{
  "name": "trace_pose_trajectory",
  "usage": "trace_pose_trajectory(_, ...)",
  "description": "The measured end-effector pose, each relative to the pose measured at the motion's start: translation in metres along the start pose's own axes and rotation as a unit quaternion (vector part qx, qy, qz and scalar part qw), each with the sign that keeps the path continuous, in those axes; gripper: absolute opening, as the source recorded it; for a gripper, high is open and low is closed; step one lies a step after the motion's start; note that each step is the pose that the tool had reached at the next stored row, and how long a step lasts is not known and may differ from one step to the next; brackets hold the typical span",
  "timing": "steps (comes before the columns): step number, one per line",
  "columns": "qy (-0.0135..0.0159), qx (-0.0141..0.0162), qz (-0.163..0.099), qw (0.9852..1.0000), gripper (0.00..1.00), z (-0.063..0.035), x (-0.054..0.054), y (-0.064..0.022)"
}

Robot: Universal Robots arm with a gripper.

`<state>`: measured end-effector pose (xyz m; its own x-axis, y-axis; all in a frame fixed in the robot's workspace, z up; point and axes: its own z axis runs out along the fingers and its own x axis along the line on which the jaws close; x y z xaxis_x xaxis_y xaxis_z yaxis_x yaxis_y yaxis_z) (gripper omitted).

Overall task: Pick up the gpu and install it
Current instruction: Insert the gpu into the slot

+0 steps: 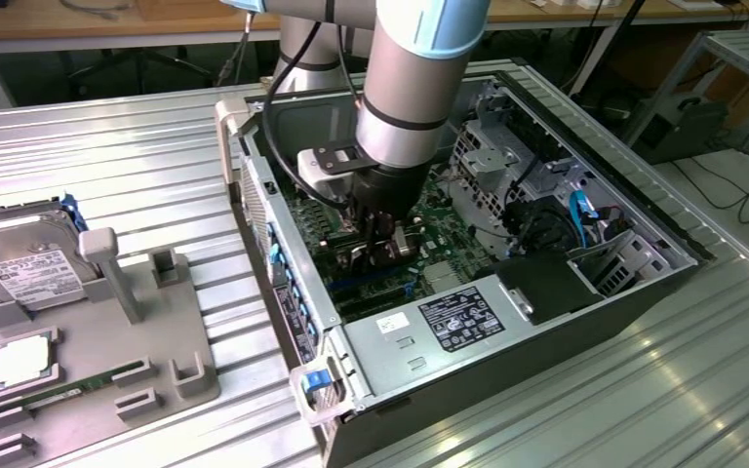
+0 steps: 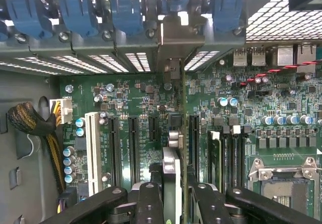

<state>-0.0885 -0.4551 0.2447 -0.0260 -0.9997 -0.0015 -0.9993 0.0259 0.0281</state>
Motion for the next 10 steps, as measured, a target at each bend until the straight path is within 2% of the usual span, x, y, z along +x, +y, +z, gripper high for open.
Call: trace_pose_trajectory(10, -0.0001, -0.0003, 0.000, 1.0000, 0.28, 0.0001, -0.0024, 0.0001)
